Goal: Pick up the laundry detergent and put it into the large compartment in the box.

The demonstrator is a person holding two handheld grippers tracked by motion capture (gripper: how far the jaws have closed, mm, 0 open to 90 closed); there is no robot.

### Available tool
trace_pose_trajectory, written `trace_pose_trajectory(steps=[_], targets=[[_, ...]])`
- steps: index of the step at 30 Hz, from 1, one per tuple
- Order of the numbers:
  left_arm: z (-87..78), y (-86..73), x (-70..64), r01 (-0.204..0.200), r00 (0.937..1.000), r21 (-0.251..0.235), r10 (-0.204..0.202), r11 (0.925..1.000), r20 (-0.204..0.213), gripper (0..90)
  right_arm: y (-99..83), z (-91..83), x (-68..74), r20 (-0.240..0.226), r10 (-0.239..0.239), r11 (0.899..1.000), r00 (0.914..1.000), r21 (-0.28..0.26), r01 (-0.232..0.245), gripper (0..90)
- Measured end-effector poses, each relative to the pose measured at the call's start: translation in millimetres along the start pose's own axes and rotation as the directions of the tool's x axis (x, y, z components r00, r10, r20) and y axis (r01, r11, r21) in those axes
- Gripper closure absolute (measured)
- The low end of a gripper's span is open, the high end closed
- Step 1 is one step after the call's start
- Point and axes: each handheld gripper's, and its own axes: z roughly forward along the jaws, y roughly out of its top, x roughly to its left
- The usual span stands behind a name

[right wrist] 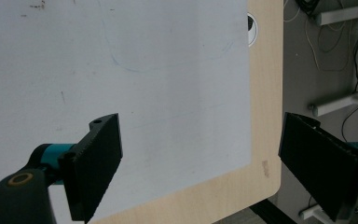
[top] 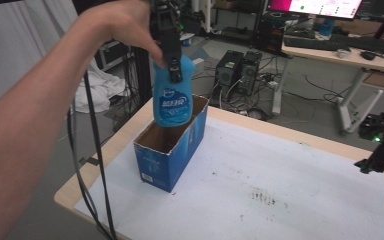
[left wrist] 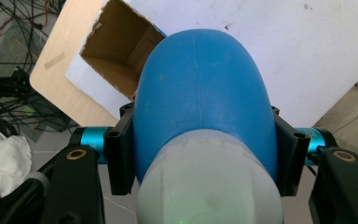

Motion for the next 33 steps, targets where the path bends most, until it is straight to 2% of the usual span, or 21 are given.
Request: trace_pose_trajectory(steps=[8,15,19,23,28,33], targets=[[2.6,-6.7,4.7,0.015,0.9999,0.01,-0.015,0.9998,-0.004,38.0,0.3,-0.3,0.5,0.004,-0.01,1.0,0.9999,-0.001,0.01,12.6],[10.1,-6.0,5.4,0.016,0.9999,0.016,-0.016,0.9997,-0.002,38.0,-2.2,-1.2,0.7,0.004,-0.004,1.0,1.0,0.002,0.004,12.6],[14.5,-6.4,5.3,0.017,0.9997,0.014,-0.017,0.9998,0.017,38.0,-4.0,-2.6,1.0,0.008,-0.006,1.0,1.0,0.0,0.006,12.6],[19.6,-6.4,4.8,0.015,0.9999,0.016,-0.015,0.9998,0.007,38.0,-5.0,-4.1,2.1,0.01,-0.004,1.0,0.9999,0.002,0.004,12.6],[28.7,-8.9,5.3,0.014,0.9998,0.014,-0.015,0.9998,0.01,38.0,-4.8,-4.0,2.1,0.013,-0.012,1.0,0.9998,0.003,0.012,12.6],[44.3,-12.7,6.3,0.037,0.9992,0.016,-0.037,0.9992,0.015,38.0,-2.8,-3.3,3.5,0.009,-0.01,1.0,0.9999,0.012,0.01,12.6]])
